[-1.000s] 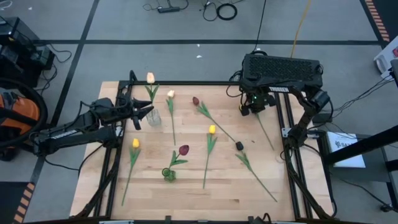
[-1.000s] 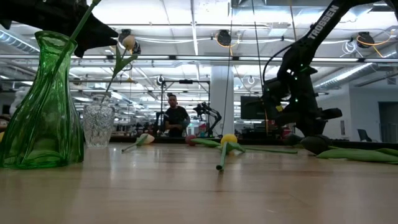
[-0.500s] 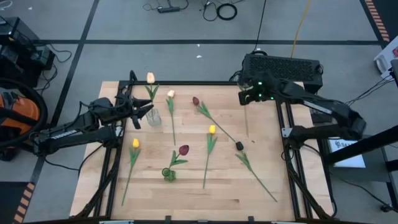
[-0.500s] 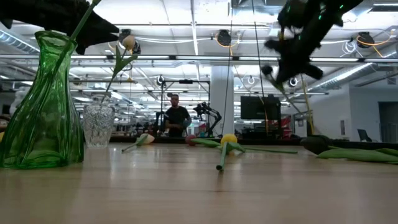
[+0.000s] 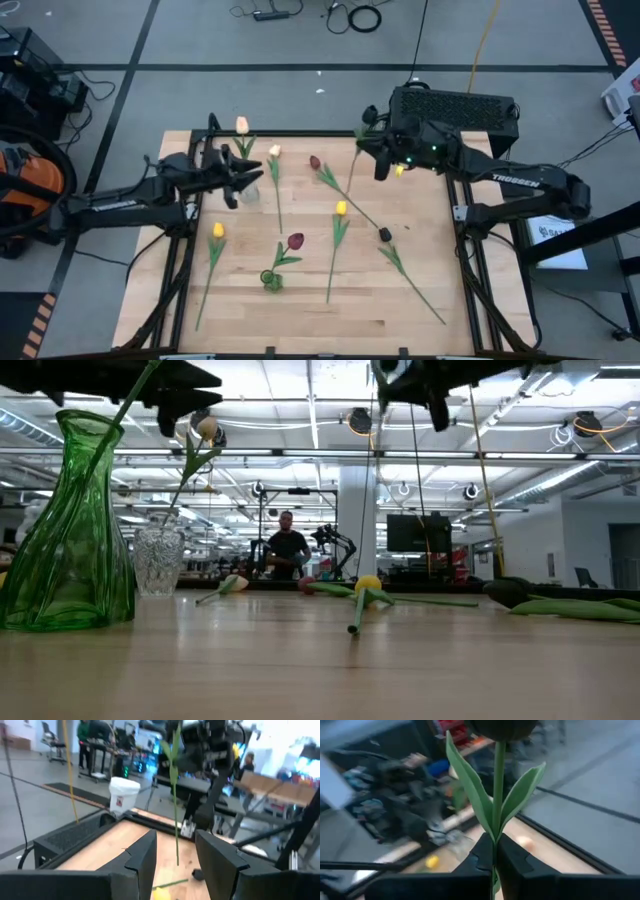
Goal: Sort flowers into vase by color
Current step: Put the top black tulip into the green vase
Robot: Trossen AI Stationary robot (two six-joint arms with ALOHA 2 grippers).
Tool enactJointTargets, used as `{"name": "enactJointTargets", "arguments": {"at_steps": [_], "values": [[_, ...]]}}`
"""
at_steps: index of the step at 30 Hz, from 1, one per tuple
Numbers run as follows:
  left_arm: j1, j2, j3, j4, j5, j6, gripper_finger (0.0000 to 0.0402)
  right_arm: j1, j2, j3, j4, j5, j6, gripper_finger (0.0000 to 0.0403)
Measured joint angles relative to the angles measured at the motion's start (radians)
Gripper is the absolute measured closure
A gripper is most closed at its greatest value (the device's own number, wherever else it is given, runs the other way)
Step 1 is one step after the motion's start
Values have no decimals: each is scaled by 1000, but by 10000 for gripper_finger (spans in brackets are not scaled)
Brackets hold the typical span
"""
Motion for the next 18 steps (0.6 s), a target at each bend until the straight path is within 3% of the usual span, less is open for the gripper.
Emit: {"name": "enactJointTargets", "arguments": {"at_steps": [12, 18], "values": [[-77, 241, 217, 4, -2, 171, 259, 118, 163, 1, 379, -76, -85, 403], [-98, 364, 314, 1, -3, 209, 259, 168, 228, 141, 271, -77, -162, 402]]}}
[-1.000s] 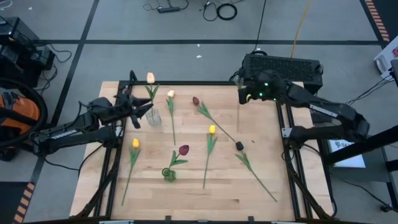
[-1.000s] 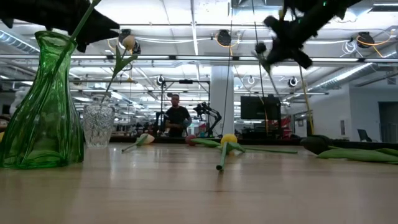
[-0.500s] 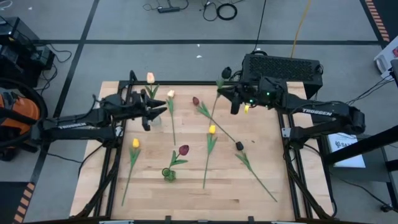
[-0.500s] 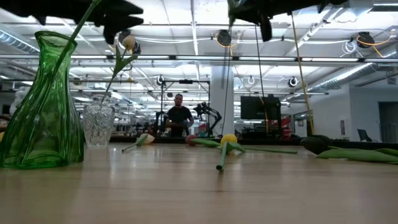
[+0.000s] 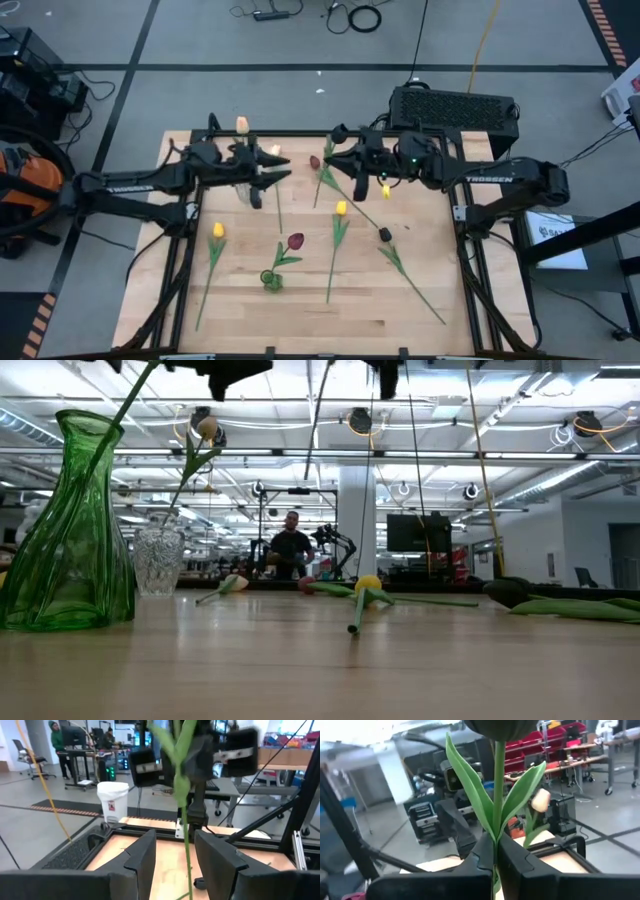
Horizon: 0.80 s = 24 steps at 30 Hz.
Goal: Sort flowers into vase by color
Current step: Put the top black tulip into the green vase
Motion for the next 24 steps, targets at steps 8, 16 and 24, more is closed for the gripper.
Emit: {"name": "enactJointTargets", "arguments": {"at_steps": [8, 16, 24], "values": [[-6, 105, 101, 0, 58, 4, 259, 40, 122, 335, -366, -45, -201, 402], [-15, 112, 114, 4, 101, -5, 258, 47, 189, 459, -421, -49, -263, 402], [-32, 111, 114, 31, 103, -5, 258, 46, 190, 459, -409, -49, -262, 402]]}}
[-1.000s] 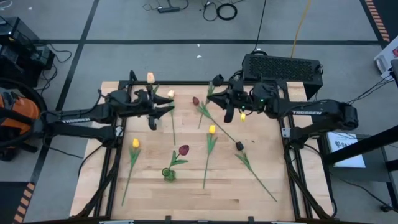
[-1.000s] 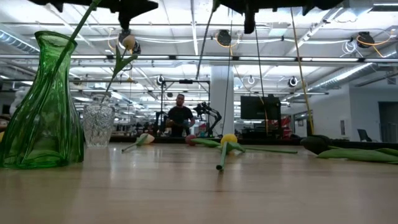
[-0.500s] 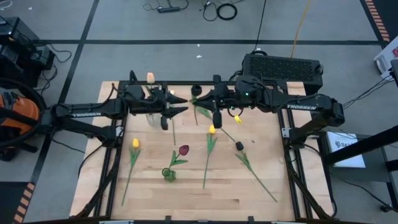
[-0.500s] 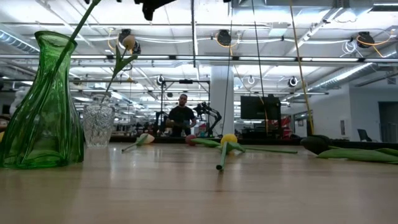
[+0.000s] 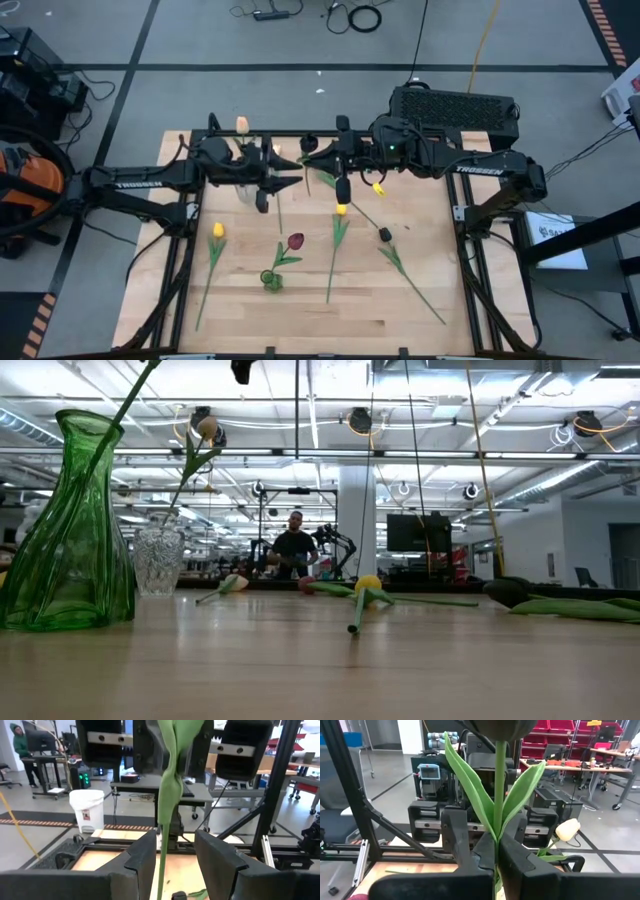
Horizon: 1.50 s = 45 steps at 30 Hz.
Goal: Sort flowers into vase by color
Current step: Put the top black tulip into the green vase
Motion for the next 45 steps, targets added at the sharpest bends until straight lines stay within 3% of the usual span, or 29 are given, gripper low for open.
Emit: {"name": "enactJointTargets", "arguments": {"at_steps": [8, 30, 34, 40, 45], "values": [[0, 41, 0, 108, 0, 0, 258, 0, 0, 0, -2, 0, 6, 402], [1, 77, 0, 153, 3, -1, 262, 0, 13, 0, -7, 0, 7, 402], [1, 77, 0, 150, 3, -1, 296, 0, 37, -1, 2, 0, 25, 402], [1, 77, 0, 119, 3, -2, 383, 1, 52, -2, -6, -1, 26, 403], [1, 76, 0, 100, 3, -1, 381, 1, 53, -2, -8, 0, 26, 403]]}}
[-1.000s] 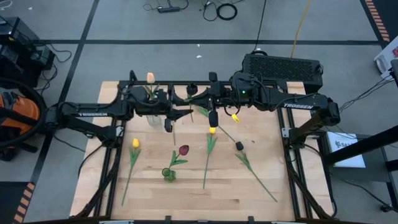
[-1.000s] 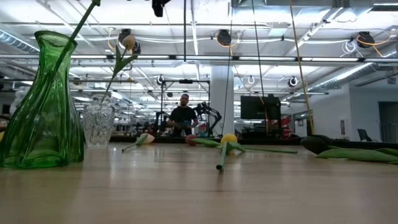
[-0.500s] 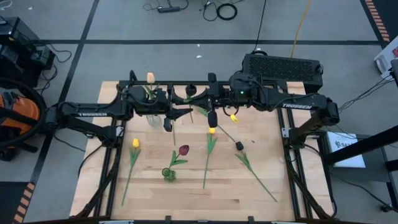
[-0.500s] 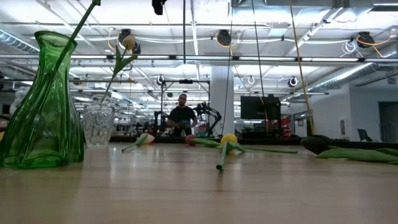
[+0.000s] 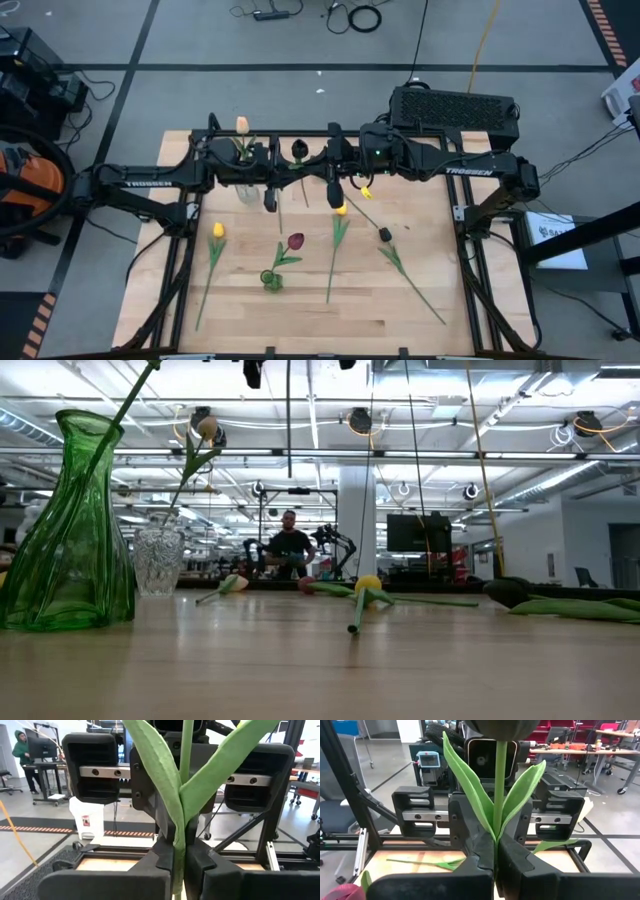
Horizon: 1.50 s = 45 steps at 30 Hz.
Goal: Sort flowers into vase by color
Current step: Put the top black tulip into the green vase
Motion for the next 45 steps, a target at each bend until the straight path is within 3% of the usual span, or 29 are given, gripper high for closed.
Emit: {"name": "enactJointTargets", "arguments": {"at_steps": [7, 18, 23, 30, 36, 40, 45], "values": [[0, 0, 0, -4, 0, 0, 386, 0, 0, 0, 1, 7, 44, 385], [10, -10, 0, -19, -5, 27, 388, -3, -11, 1, -7, 9, 54, 297], [39, -86, 0, -38, -6, 34, 388, -15, -64, 2, -67, 13, 36, 263], [68, -236, -1, -188, -8, 35, 389, -37, -130, 3, -304, 38, 171, 244], [67, -307, -1, -254, -8, 35, 388, -33, -127, -5, -702, 299, 413, 256], [68, -331, -1, -286, -8, 56, 388, -13, -124, -113, -783, 354, 561, 271], [67, -357, -1, -347, -8, 60, 388, 74, -174, -381, -529, 339, 703, 285]]}}
